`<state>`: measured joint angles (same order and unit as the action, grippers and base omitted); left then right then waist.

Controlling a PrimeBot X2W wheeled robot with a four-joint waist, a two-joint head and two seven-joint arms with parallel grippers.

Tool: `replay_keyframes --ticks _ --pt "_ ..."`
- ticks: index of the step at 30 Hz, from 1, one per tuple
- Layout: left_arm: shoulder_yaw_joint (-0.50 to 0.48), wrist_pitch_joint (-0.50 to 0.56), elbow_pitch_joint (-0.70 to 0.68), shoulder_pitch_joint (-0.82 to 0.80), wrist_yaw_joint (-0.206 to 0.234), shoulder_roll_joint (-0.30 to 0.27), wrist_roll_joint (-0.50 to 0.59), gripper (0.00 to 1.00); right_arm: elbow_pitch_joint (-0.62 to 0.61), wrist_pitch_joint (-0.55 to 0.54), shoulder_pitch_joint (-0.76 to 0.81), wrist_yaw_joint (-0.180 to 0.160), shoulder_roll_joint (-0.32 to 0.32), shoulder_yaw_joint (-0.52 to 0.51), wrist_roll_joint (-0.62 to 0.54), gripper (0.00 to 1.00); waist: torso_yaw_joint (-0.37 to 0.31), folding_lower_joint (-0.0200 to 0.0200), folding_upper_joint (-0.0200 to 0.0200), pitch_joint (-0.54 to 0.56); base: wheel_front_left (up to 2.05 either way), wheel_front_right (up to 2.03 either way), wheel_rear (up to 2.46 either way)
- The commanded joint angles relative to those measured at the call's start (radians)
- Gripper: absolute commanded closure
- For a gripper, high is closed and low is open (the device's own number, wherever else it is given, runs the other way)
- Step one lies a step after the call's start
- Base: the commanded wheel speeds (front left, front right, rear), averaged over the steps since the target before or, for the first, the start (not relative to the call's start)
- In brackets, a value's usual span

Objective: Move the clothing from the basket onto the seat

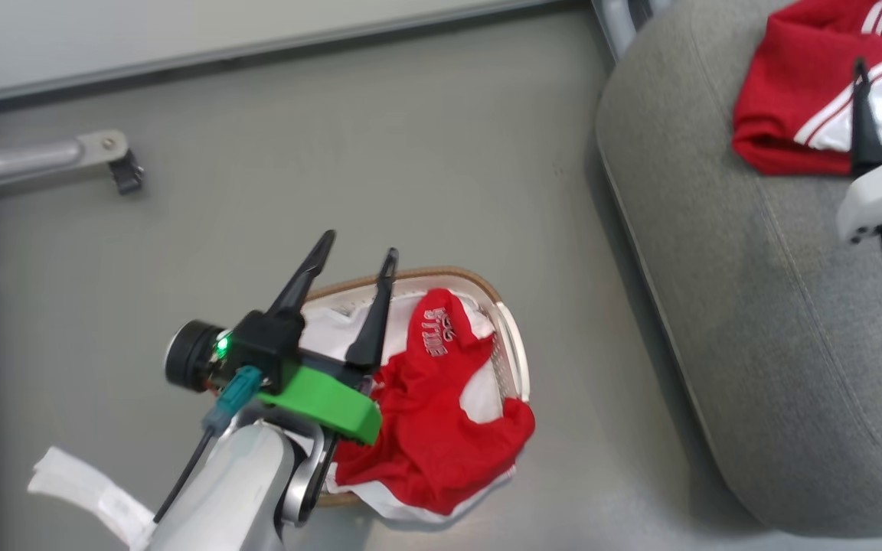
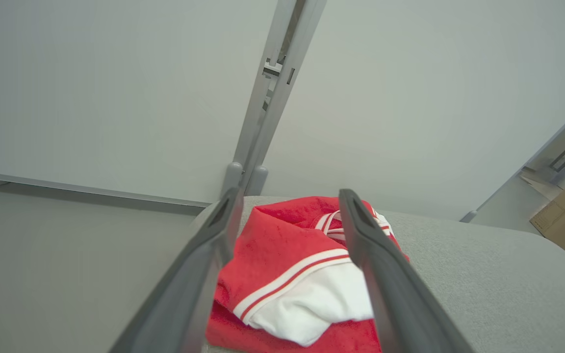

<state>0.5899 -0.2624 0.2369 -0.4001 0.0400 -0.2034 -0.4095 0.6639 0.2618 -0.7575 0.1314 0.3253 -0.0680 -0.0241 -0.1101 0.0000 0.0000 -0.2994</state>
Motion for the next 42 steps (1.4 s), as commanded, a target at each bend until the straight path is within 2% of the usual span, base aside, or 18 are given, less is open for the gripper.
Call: replay_keyframes --ticks 1,9,15,23,27,31,42 --pt "-0.023 -0.003 -0.002 0.038 0.005 0.002 -0.004 0.0 -0.003 0.004 0.04 -0.001 -0.01 0.011 0.019 0.0 0.069 0.0 0.0 0.095 0.0 0.0 0.0" --pt "-0.179 -0.002 -0.025 0.187 0.014 0.019 0.008 0.0 -0.084 0.005 0.203 -0.001 -0.1 0.063 0.074 0.0 0.137 0.0 0.0 0.185 0.0 0.0 0.0" --pt "-0.298 -0.002 -0.045 0.311 0.011 0.042 0.03 0.0 -0.158 0.005 0.355 -0.001 -0.186 0.095 0.087 0.0 0.158 0.0 0.0 0.22 0.0 0.0 0.0" --pt "-0.401 -0.002 -0.037 0.428 -0.019 0.107 0.058 0.0 -0.243 0.005 0.524 -0.001 -0.263 0.054 0.065 0.0 0.175 0.0 0.0 0.265 0.0 0.0 0.0" --pt "-0.421 -0.002 -0.023 0.456 -0.041 0.121 0.079 0.0 -0.287 0.005 0.603 -0.001 -0.271 0.042 0.052 0.0 0.181 0.0 0.0 0.287 0.0 0.0 0.0" --pt "-0.437 -0.002 -0.018 0.48 -0.058 0.136 0.089 0.0 -0.323 0.005 0.654 -0.001 -0.273 0.07 0.11 0.0 0.178 0.0 0.0 0.296 0.0 0.0 0.0" --pt "-0.464 -0.002 -0.02 0.491 -0.081 0.148 0.113 0.0 -0.356 0.005 0.686 -0.001 -0.273 0.126 0.158 0.0 0.167 0.0 0.0 0.305 0.0 0.0 0.0"
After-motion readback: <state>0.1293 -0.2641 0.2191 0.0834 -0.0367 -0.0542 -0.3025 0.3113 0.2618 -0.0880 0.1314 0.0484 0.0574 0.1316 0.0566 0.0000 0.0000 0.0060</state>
